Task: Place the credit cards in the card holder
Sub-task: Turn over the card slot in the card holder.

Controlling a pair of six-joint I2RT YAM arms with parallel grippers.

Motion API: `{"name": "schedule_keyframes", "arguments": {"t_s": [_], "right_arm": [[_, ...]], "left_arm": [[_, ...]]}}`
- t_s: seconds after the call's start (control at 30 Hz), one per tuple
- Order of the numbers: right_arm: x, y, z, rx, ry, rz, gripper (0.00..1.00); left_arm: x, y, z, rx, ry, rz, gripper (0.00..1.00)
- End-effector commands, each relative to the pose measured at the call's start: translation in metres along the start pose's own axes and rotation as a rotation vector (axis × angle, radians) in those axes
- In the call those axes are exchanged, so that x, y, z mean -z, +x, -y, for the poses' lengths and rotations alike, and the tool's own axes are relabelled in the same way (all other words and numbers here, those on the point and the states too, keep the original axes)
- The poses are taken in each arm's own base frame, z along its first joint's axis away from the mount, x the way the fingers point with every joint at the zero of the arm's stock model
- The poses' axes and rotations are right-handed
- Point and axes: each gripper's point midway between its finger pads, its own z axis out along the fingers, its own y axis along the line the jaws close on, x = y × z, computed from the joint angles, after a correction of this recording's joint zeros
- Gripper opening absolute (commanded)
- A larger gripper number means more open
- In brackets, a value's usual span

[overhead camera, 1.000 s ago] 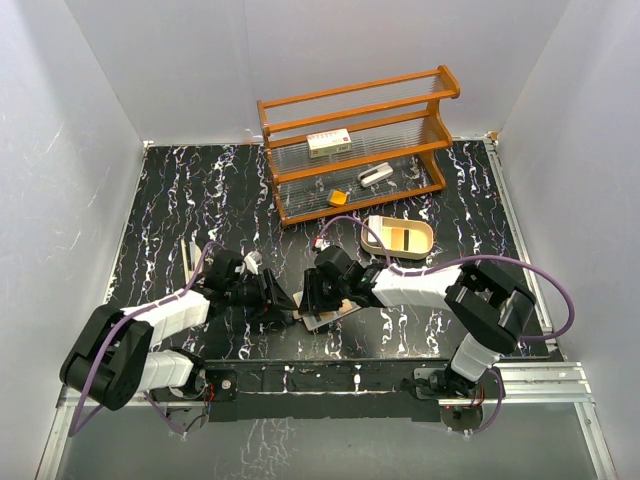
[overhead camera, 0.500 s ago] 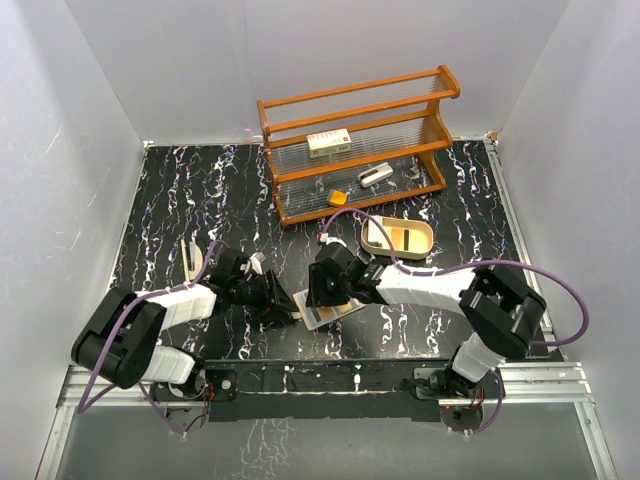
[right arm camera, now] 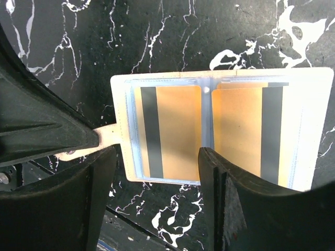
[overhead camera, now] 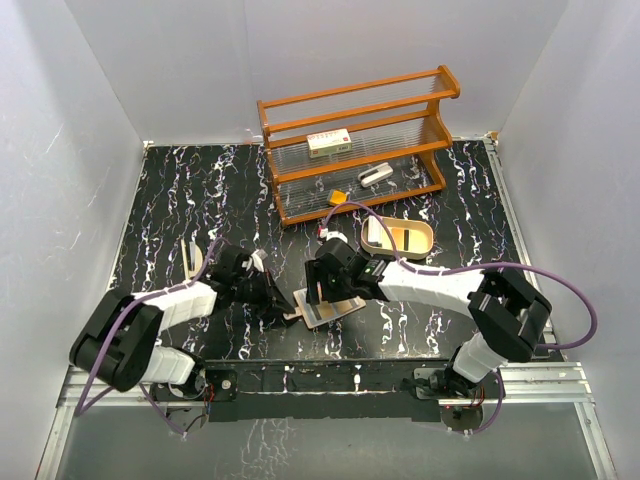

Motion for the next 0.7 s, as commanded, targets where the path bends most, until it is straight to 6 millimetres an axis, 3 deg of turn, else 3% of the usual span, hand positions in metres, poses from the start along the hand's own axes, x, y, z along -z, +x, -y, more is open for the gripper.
{"name": "schedule_keyframes", "arguments": {"t_s": [0.0,0.17,0.43,0.67], "right_arm": [[0.012,-0.026,-0.026,0.031,-0.068,0.065,0.65],[0.013,-0.029,-0.032,0.044,-0.081,0.061,0.68],[0.004,-0.027,-0.026,0.049,-0.041,0.045,0.52],[0.003,-0.023,-0.025,0.05,-0.039,0.035,0.53]], "left_arm": [[0.019,-0.006,0.033,-0.086,0.062,0.04,0.0],[0.028,-0.005,0.044,-0.112,0.099,0.057,0.0],[0.031,-0.005,0.043,-0.127,0.081,0.062,0.0],[0.029,-0.007,0.044,-0.125,0.081,0.062,0.0]]}}
